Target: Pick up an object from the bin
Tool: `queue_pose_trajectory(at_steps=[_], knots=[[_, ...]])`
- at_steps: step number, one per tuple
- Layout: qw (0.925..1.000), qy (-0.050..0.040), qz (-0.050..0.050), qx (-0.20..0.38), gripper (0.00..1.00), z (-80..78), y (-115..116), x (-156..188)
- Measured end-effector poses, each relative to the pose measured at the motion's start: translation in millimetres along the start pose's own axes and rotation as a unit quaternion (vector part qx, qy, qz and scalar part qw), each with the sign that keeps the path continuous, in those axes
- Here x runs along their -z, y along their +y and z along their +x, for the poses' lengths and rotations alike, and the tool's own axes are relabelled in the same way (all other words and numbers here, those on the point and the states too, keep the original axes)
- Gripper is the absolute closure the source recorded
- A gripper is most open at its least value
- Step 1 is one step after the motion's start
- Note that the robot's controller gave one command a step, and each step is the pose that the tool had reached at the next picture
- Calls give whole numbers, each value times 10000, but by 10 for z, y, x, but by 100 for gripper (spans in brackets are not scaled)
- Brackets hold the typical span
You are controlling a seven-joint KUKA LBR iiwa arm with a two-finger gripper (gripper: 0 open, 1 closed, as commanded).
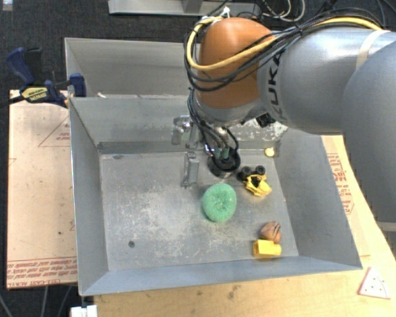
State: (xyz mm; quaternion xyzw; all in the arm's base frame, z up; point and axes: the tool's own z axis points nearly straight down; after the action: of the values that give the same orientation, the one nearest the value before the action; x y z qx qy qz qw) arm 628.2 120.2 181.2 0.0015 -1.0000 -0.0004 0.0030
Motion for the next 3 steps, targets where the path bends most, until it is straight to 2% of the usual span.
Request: queue_pose_trajectory(at_steps=[1, 2, 3], knots=[[10000, -37, -4, -9, 0, -15, -5, 53], [10000, -38, -9, 18, 0, 151, -418, 42], [9998, -38, 4, -180, 0, 16, -696, 313]])
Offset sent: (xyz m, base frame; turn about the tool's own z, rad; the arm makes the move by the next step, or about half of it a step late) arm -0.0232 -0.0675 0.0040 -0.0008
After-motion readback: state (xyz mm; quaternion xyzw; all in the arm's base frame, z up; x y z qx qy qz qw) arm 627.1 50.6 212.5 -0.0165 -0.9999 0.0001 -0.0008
